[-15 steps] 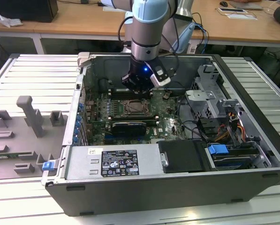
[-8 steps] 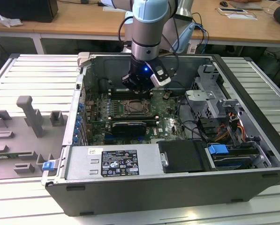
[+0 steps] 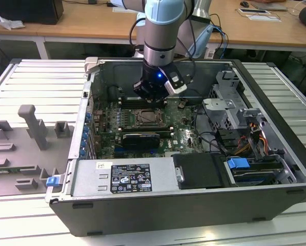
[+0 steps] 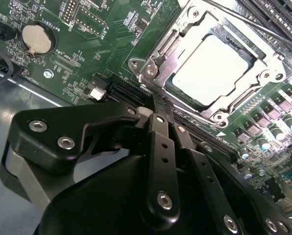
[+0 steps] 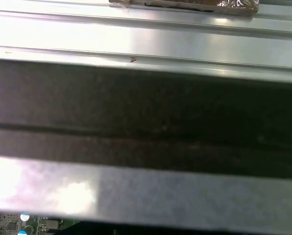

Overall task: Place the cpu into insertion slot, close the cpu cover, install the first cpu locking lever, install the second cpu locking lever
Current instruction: 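Install the first cpu locking lever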

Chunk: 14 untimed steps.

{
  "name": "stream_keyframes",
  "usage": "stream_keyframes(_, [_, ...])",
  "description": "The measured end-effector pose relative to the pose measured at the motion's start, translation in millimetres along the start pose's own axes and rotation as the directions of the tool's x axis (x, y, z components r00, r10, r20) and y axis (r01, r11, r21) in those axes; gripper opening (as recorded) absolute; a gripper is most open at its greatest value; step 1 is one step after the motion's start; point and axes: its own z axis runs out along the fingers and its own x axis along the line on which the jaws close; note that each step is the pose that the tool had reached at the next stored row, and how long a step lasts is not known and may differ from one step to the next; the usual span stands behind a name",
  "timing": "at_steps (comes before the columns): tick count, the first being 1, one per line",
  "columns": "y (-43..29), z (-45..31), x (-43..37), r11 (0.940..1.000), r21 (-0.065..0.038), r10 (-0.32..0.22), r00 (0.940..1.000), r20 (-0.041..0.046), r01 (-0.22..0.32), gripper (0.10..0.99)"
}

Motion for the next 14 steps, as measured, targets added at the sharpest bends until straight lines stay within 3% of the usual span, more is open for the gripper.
stream_keyframes(14, [-0.6, 3.8, -0.6, 1.0000, 0.006, 0.000, 1.0000, -0.0006, 0.000, 0.106])
